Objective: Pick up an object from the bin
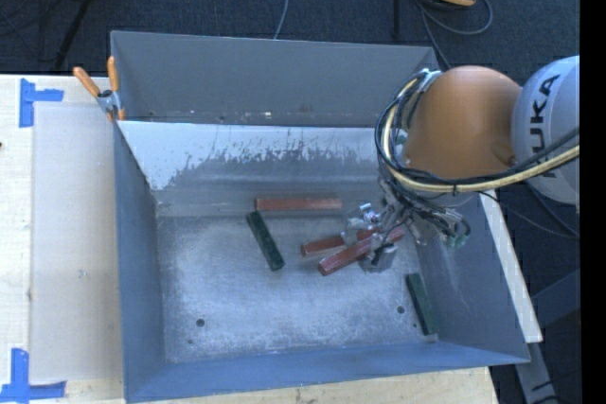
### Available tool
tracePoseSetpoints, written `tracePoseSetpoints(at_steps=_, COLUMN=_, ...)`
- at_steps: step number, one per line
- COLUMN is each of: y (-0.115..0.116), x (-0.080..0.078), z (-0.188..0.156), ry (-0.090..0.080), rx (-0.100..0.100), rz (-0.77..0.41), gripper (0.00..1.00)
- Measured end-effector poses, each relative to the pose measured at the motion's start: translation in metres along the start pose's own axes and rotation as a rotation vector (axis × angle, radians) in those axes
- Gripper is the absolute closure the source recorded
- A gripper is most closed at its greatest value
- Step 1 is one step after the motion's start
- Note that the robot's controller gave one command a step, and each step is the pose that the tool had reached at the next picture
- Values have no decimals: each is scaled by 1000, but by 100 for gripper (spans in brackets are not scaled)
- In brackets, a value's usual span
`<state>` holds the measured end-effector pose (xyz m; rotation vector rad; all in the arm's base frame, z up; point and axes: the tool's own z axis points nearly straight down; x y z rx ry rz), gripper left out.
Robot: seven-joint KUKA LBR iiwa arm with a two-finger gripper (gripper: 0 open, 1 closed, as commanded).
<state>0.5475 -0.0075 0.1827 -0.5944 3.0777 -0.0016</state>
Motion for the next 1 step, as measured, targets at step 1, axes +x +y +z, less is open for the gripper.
tracePoseSetpoints(at_steps=1, y=-8, x=7, z=-64, ry=0, rx=1, rz=-51, gripper=100)
